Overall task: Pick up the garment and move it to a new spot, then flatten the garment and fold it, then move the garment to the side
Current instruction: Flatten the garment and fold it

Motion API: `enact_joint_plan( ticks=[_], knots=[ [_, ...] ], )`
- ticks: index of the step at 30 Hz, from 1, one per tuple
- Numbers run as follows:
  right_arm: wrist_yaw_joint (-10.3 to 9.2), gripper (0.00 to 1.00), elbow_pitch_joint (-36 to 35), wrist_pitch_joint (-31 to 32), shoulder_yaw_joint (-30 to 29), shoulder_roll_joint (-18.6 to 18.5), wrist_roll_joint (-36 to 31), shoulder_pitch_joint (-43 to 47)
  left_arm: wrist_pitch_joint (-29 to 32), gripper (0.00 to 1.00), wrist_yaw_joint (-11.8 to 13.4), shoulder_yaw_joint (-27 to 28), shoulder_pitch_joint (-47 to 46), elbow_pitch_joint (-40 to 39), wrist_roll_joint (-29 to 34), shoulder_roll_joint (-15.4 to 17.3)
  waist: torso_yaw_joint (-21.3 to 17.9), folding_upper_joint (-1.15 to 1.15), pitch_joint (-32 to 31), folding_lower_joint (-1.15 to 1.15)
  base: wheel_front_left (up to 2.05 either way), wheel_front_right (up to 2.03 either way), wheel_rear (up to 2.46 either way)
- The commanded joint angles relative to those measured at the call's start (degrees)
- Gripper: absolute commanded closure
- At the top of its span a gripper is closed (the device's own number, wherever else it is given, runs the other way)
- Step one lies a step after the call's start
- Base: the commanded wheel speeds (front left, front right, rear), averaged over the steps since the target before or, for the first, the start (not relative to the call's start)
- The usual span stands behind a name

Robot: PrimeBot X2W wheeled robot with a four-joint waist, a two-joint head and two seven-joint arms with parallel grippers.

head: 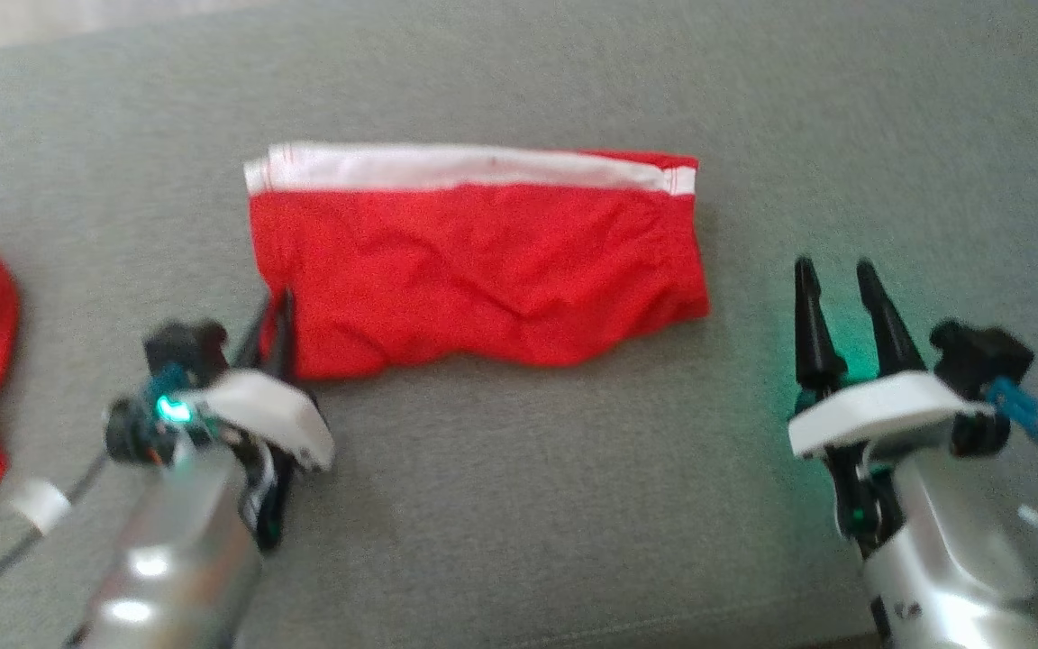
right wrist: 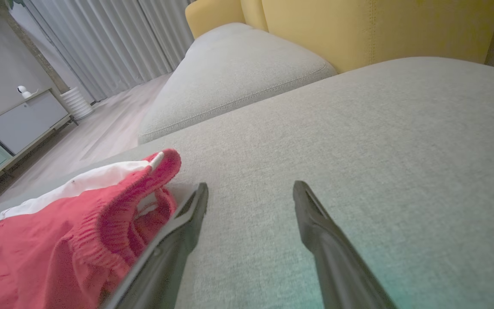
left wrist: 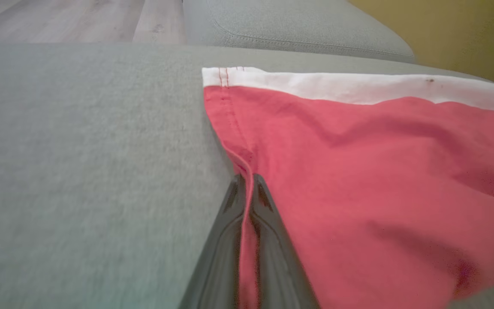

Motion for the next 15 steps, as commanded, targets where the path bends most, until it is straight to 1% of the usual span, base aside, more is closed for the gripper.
enact_joint_plan(
  ticks=[1, 7, 10, 11, 12, 13, 15],
  knots=[
    [-0.04, 0.0, -1.35, -0.63, 1.04, 0.59, -0.37, 0.58, -0.08, 1.0, 0.79, 2.23, 1.55, -1.4, 0.65, 1.32, 2.8, 0.0, -2.89, 0.0, 0.0, 0.0, 0.0],
    [-0.04, 0.0, -1.12, -0.63, 1.42, 0.59, -1.06, 3.01, -0.09, 1.0, 4.42, 6.72, 10.41, -9.41, 3.93, -0.49, 6.94, 0.0, -6.29, 0.0, 0.0, 0.0, 0.0],
    [-0.04, 0.0, -1.56, -0.63, 2.4, 0.59, -1.19, 3.32, -0.09, 1.0, 4.94, 7.87, 13.74, -12.36, 5.93, -1.49, 8.8, 0.0, -6.92, 0.0, 0.0, 0.0, 0.0],
    [-0.04, 0.0, -1.72, -0.63, 2.92, 0.59, -1.16, 3.15, -0.09, 0.87, 5.21, 8.29, 14.54, -13.25, 6.78, -1.67, 9.36, 0.0, -7.02, 0.0, 0.0, 0.0, 0.0],
    [-0.04, 0.0, -1.83, -0.63, 3.46, 0.59, -1.07, 2.83, -0.09, 0.2, 5.4, 8.62, 15.28, -13.99, 7.65, -1.9, 9.93, 0.0, -7.04, 0.0, 0.0, 0.0, 0.0],
    [-0.04, 0.0, -1.85, -0.63, 4.08, 0.59, -1.06, 2.37, -0.09, 0.0, 5.49, 8.87, 15.9, -14.53, 8.45, -2.2, 10.47, 0.0, -7.04, 0.0, 0.0, 0.0, 0.0],
    [-0.04, 0.0, -1.3, -0.63, 5.62, 0.59, -1.41, 0.32, -0.09, 0.0, 5.82, 10.13, 17.08, -16.87, 10.74, -3.31, 12.18, 0.0, -6.8, 0.0, 0.0, 0.0, 0.0]
  ],
)
